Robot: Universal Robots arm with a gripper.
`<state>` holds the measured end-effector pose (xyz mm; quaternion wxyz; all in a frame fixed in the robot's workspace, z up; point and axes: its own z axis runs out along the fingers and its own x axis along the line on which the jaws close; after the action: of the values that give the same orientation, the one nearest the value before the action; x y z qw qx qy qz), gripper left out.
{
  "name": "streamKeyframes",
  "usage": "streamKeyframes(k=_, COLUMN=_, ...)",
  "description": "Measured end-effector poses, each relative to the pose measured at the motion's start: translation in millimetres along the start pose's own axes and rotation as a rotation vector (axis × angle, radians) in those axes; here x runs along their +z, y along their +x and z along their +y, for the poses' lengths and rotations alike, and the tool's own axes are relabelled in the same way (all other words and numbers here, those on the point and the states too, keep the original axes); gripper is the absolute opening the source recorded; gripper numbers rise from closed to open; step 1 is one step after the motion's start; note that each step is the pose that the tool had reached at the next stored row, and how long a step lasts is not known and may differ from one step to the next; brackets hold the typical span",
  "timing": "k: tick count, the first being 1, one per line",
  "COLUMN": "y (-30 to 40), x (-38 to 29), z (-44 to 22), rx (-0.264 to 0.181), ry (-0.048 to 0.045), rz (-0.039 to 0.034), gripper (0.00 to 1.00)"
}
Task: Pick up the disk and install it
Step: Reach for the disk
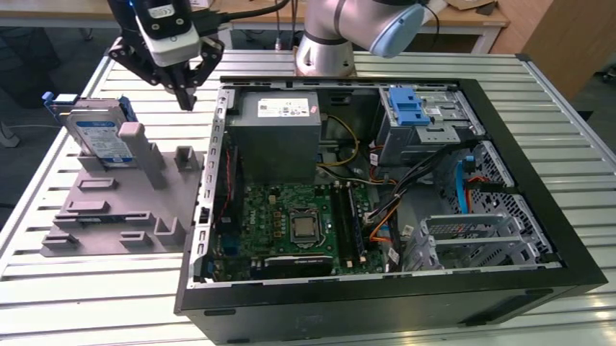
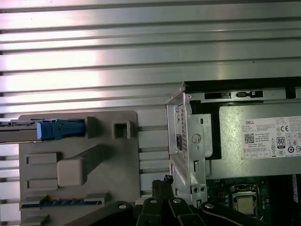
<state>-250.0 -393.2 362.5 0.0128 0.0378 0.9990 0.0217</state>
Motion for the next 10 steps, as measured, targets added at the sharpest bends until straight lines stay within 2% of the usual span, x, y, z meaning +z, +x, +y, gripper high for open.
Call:
streamKeyframes(k=7, y=5.4, x=1.0, z=-0.3, rx=0.0, ry=0.0001, rz=0.0001, gripper=0.11)
streamKeyframes(k=10, y=10.3, x=1.5, z=0.3, rx=0.0, ry=0.0, rz=0.0, gripper=0.11)
